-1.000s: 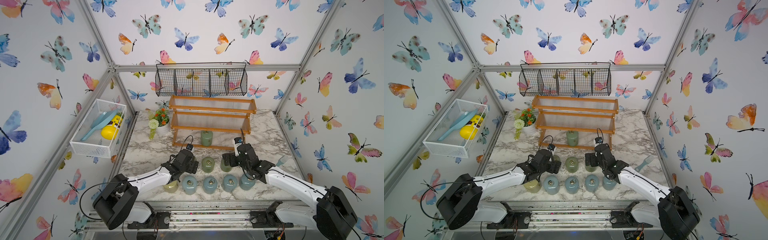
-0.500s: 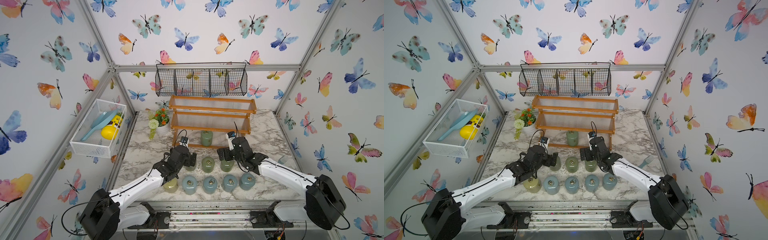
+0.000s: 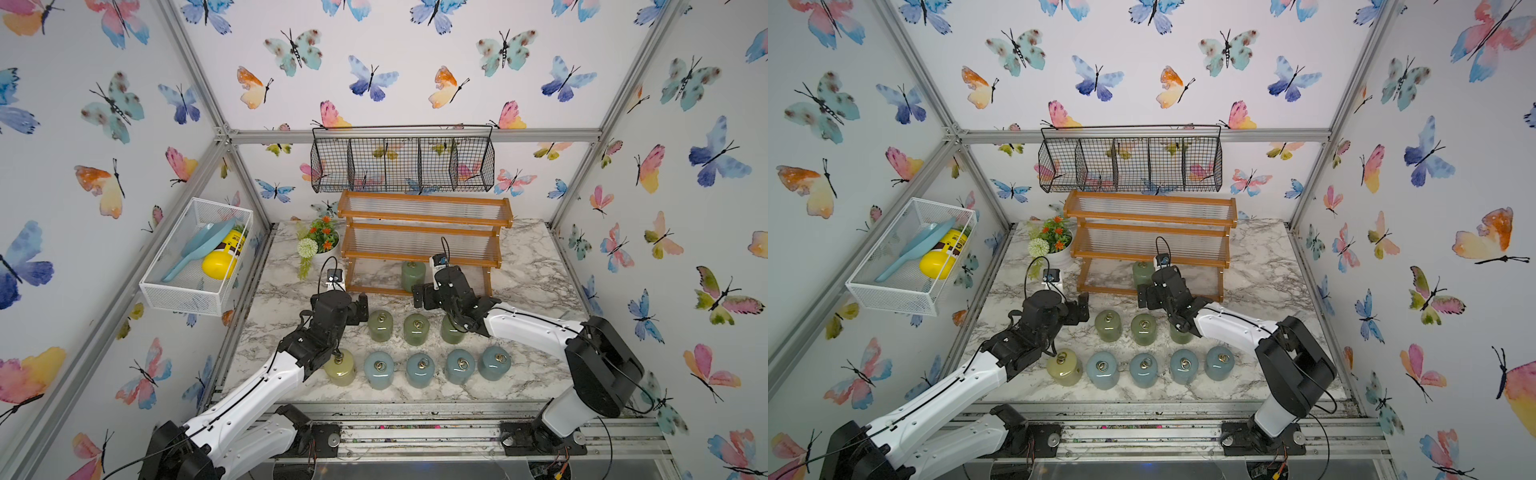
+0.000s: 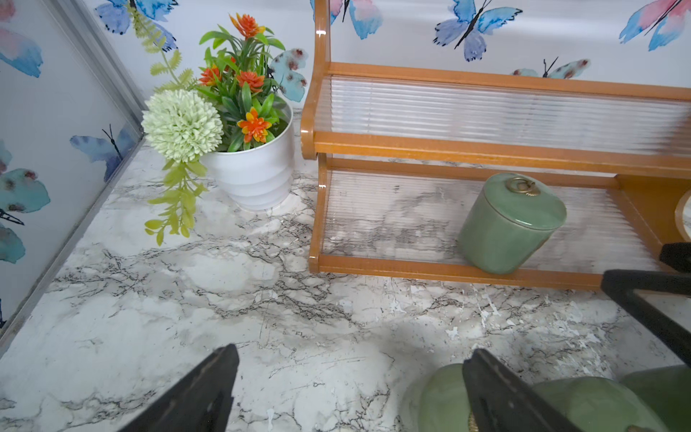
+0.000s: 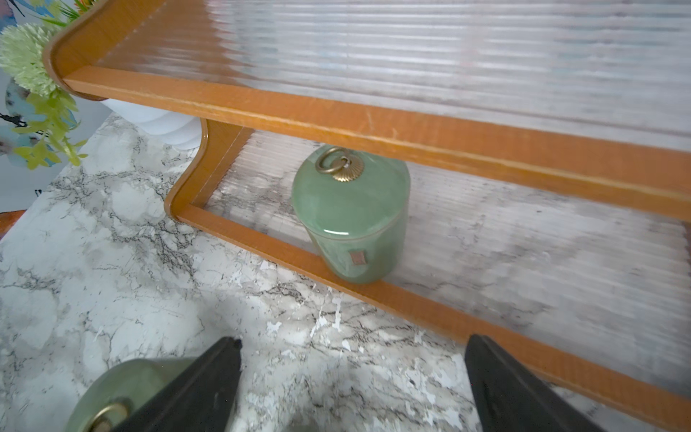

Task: Remove the tea canisters from the shelf
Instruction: Place the tea canister at the center of the board, then pick up the tea canister from the shelf.

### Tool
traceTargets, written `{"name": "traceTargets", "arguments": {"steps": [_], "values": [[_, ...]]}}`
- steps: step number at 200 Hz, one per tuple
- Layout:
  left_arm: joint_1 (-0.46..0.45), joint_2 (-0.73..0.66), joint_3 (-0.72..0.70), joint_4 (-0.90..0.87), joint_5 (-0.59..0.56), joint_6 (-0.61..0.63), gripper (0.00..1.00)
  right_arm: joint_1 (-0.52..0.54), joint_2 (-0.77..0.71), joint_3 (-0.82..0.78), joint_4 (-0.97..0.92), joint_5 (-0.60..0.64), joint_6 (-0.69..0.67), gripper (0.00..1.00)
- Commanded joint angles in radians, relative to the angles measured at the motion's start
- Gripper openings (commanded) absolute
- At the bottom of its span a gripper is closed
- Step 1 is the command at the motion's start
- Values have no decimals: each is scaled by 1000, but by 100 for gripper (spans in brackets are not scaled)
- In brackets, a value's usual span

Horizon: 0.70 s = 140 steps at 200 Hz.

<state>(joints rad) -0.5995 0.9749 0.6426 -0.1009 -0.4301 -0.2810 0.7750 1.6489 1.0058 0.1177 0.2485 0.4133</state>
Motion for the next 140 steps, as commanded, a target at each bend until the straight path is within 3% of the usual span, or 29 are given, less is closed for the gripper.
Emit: {"name": "traceTargets", "arguments": {"steps": [1,140], "values": [[14,-19,-7,-19,34,9,98,10,55,46,40,64,20,100],[45,7,-37,-34,59,-14,98,12,254,187,120,128,-2,100]]}}
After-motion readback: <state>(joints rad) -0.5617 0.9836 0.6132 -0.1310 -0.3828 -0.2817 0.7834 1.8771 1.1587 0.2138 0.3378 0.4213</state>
